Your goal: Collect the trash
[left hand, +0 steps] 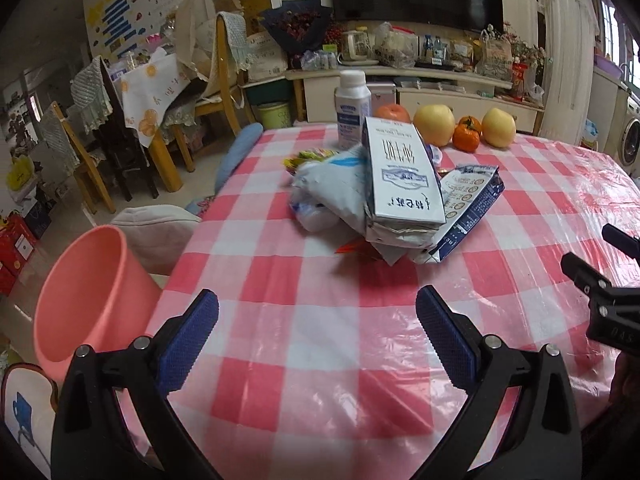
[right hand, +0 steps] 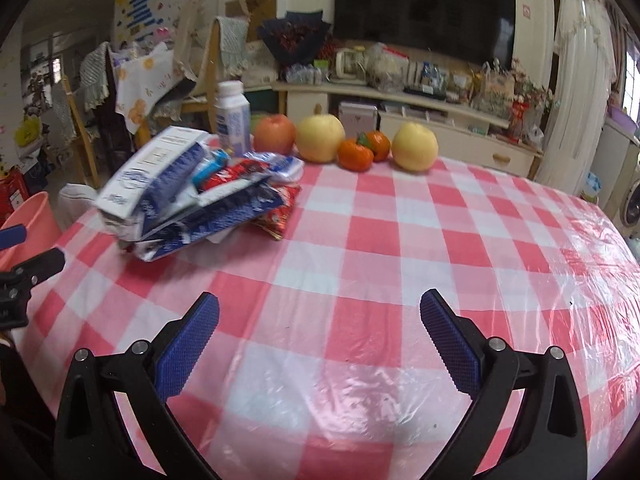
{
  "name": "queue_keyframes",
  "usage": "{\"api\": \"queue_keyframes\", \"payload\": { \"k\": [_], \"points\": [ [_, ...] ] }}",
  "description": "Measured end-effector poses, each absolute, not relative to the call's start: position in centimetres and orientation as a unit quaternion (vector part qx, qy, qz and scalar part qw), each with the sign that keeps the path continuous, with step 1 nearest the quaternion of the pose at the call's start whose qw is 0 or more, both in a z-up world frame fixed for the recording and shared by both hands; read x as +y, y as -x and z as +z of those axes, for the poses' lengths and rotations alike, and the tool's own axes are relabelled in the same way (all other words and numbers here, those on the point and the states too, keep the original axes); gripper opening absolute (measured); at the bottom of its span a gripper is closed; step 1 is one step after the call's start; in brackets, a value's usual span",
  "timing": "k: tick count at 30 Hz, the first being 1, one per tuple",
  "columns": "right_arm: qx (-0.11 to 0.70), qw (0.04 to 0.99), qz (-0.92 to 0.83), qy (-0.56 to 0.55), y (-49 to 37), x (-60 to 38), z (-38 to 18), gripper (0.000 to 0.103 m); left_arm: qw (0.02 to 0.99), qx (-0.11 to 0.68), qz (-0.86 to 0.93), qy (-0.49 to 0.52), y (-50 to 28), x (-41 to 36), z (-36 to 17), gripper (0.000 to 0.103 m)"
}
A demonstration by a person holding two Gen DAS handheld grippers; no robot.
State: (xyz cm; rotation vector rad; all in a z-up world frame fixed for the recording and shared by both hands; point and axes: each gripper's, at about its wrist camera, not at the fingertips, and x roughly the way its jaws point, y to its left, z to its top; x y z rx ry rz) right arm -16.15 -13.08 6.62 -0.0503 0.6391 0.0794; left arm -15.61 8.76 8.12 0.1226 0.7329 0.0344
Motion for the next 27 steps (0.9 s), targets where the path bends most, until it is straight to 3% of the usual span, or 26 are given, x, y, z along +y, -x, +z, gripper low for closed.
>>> {"api": "queue_keyframes", "payload": {
  "k": [14, 27],
  "points": [
    [0.197, 0.977, 0.058, 0.06, 24.0, -8.9, 10.3, 0.099, 0.952, 0.299, 0.022, -0.057, 20.5, 11.2, 11.8, 0.1],
    [0.175, 0.979, 0.058, 0.088, 26.4, -6.5, 11.0, 0.099, 0.959, 0.279, 0.023, -0.039, 22.8, 13.1, 13.6, 0.1]
  ]
}}
